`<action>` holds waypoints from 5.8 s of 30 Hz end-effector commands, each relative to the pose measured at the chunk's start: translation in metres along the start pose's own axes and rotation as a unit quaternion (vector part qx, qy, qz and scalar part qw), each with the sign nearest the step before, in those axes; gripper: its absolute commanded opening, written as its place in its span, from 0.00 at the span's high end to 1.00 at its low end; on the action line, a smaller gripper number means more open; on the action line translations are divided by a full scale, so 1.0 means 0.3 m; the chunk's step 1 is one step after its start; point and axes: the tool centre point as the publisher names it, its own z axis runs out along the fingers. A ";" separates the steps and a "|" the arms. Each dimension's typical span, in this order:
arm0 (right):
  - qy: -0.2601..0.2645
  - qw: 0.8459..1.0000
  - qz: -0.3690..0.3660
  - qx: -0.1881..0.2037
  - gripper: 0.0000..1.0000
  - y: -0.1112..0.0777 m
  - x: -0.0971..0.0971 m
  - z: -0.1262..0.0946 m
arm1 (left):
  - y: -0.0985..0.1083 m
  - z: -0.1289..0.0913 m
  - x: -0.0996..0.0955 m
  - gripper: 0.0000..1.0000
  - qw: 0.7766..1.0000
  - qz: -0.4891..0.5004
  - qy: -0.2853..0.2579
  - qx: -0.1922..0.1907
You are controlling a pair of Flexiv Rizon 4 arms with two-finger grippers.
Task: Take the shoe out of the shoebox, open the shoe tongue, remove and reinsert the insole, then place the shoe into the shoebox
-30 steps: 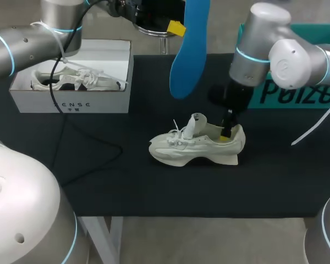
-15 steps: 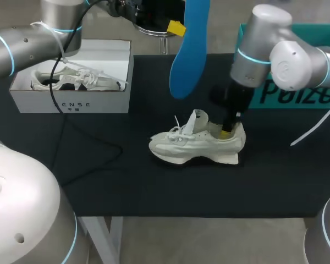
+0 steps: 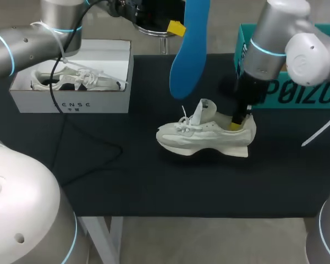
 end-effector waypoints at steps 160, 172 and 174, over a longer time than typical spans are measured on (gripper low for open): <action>-0.047 0.734 0.660 -0.154 0.00 -0.258 0.340 -0.294 | 0.001 0.000 -0.002 1.00 1.000 0.000 0.000 0.000; -0.047 0.734 0.660 -0.154 0.00 -0.258 0.340 -0.294 | 0.001 0.000 -0.002 1.00 1.000 0.000 0.000 0.000; -0.047 0.734 0.660 -0.154 0.00 -0.258 0.340 -0.294 | 0.001 0.000 -0.002 1.00 1.000 0.000 0.000 0.000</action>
